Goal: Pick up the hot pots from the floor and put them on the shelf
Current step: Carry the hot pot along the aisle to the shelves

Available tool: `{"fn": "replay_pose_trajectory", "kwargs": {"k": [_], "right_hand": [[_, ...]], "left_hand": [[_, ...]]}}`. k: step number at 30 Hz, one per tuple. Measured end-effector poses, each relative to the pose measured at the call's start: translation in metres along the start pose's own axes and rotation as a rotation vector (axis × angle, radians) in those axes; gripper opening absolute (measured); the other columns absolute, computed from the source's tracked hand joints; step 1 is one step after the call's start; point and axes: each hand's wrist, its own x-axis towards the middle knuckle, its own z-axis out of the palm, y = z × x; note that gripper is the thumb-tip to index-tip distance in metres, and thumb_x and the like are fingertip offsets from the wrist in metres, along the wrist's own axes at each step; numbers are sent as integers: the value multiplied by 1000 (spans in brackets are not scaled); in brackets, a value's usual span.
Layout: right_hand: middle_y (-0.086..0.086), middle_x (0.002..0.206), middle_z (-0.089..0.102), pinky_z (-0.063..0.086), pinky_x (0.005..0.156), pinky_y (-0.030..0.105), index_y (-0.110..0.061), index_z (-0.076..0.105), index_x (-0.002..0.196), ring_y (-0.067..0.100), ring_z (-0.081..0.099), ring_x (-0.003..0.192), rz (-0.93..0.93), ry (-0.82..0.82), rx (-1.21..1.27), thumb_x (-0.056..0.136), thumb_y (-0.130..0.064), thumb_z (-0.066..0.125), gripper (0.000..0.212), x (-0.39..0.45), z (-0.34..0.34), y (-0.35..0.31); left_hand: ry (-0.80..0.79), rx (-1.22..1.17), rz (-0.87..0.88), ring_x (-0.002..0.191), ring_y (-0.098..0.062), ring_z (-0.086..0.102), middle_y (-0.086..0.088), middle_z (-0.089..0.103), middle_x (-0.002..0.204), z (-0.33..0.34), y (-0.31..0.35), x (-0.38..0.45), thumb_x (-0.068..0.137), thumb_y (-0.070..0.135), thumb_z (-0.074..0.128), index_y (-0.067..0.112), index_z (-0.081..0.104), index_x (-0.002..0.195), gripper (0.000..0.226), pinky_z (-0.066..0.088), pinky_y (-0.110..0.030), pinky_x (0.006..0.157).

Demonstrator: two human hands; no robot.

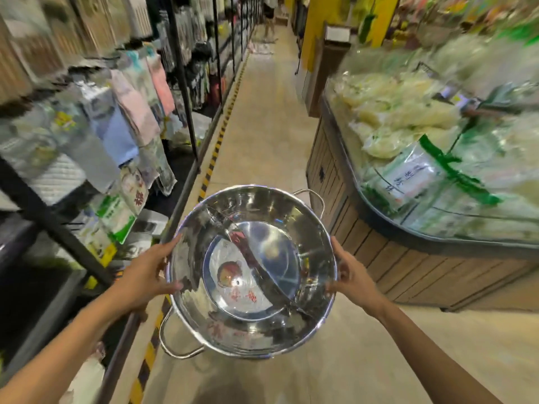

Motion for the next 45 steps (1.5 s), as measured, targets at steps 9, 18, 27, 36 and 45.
{"fn": "replay_pose_trajectory", "kwargs": {"k": [9, 18, 27, 36, 45], "right_hand": [[-4, 139, 42, 48, 92, 26, -66, 16, 128, 9, 54, 106, -250, -194, -105, 75, -22, 76, 92, 18, 19, -85], [-12, 128, 54, 50, 64, 8, -55, 22, 136, 2, 59, 88, -490, -575, -173, 70, -24, 80, 93, 43, 92, -157], [-27, 131, 47, 45, 79, -1, -37, 20, 138, -20, 53, 107, -715, -1138, -126, 65, -11, 81, 99, -70, 230, -219], [-16, 141, 39, 40, 87, -2, -29, 14, 143, -21, 46, 115, -935, -1731, -195, 67, -3, 78, 103, -313, 380, -255], [-9, 144, 36, 48, 77, 2, -32, 17, 146, -3, 52, 115, -1165, -2130, -287, 70, 0, 78, 102, -617, 472, -229]], "left_hand": [[290, 58, -125, 107, -21, 53, -7, 56, 118, -64, 29, -111, 60, 14, 86, 19, 24, 145, 105, 39, -24, 89], [660, 140, -434, 97, -18, 53, -2, 56, 106, -64, 48, -277, 63, 34, 82, 39, 9, 142, 108, 47, -33, 86], [979, 56, -929, 87, -18, 56, -7, 56, 103, 15, 97, -502, 63, 22, 84, 38, 7, 142, 112, 49, -23, 72], [1352, -61, -1293, 89, -15, 63, 3, 64, 112, 143, 199, -742, 59, 20, 86, 34, 33, 141, 98, 56, -39, 82], [1753, 2, -1691, 68, -8, 54, 14, 55, 92, 292, 324, -915, 58, 6, 86, 30, 41, 132, 90, 45, -14, 60]]}}
